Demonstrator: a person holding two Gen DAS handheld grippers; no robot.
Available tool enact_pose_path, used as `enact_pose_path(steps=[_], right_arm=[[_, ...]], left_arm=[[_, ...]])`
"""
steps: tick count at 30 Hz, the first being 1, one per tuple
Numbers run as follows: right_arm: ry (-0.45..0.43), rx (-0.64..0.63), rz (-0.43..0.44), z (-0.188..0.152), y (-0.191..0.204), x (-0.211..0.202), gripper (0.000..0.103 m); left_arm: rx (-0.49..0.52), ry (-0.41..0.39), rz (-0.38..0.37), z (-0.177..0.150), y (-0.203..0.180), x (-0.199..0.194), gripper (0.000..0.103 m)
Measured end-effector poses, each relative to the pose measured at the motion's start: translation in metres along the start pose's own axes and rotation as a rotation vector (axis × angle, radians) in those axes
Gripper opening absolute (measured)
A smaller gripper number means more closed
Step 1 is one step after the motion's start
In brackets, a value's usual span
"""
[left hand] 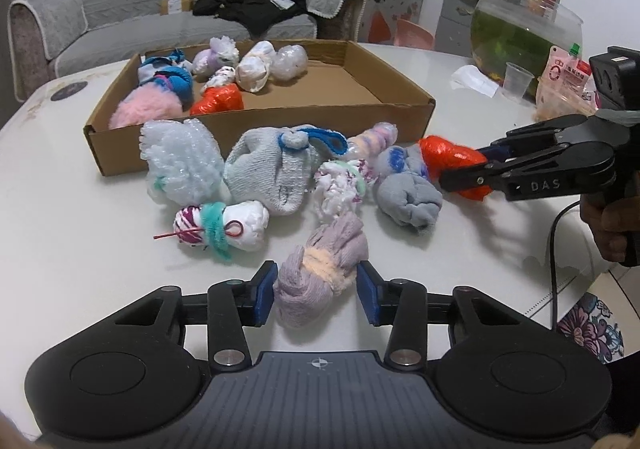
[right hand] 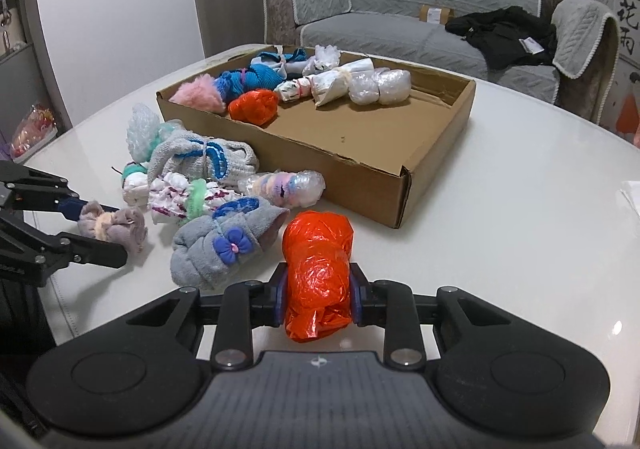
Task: Organize objects
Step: 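Carry both bundles over the tray and lower them inside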
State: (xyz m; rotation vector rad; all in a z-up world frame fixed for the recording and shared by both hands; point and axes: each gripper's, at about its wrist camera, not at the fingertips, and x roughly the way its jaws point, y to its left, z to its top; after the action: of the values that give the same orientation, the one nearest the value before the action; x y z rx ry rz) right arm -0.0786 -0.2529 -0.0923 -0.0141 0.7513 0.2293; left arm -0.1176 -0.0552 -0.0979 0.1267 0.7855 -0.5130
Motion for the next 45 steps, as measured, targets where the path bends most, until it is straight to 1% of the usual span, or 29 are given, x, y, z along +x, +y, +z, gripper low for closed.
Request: enact_pose_path(steps=[2,5,10,16,20,23,27,33,37,42,45], right_arm=[[-0.002,0.0,-0.006,0.0,-0.002,-0.005,0.026],[-0.007,-0.012,-0.021,0.005,-0.006,-0.016,0.026],[-0.037,-0.041,-0.051,0.022,-0.011,-0.032,0.026],[-0.086,-0.074,-0.063,0.045,-0.013,-0.045,0.026],[-0.103,-0.088,-0.071,0.054,-0.014,-0.05,0.026],[-0.107,-0.098,-0.08,0.06,-0.016,-0.051,0.026],[-0.113,-0.103,-0.089,0.067,-0.017,-0.05,0.026],[-0.107,-0.126,-0.085,0.075,-0.015,-0.045,0.026],[-0.099,-0.149,-0.075,0.083,-0.013,-0.038,0.026],[-0.091,-0.177,-0.064,0.095,-0.011,-0.028,0.026],[-0.087,-0.188,-0.058,0.103,-0.01,-0.023,0.026]], left_arm=[[0.003,0.006,-0.002,0.002,-0.001,-0.003,0.049],[0.032,0.014,0.016,0.008,-0.002,-0.011,0.049],[0.059,-0.002,0.046,0.027,0.003,-0.03,0.049],[0.063,-0.04,0.089,0.057,0.021,-0.053,0.049],[0.055,-0.052,0.121,0.07,0.037,-0.066,0.049],[0.053,-0.055,0.145,0.081,0.047,-0.071,0.049],[0.064,-0.066,0.151,0.095,0.054,-0.073,0.049],[0.111,-0.05,0.131,0.115,0.052,-0.06,0.049],[0.112,-0.016,0.114,0.133,0.052,-0.038,0.049],[0.138,0.003,0.096,0.152,0.044,-0.014,0.049],[0.172,0.013,0.092,0.16,0.036,-0.001,0.049]])
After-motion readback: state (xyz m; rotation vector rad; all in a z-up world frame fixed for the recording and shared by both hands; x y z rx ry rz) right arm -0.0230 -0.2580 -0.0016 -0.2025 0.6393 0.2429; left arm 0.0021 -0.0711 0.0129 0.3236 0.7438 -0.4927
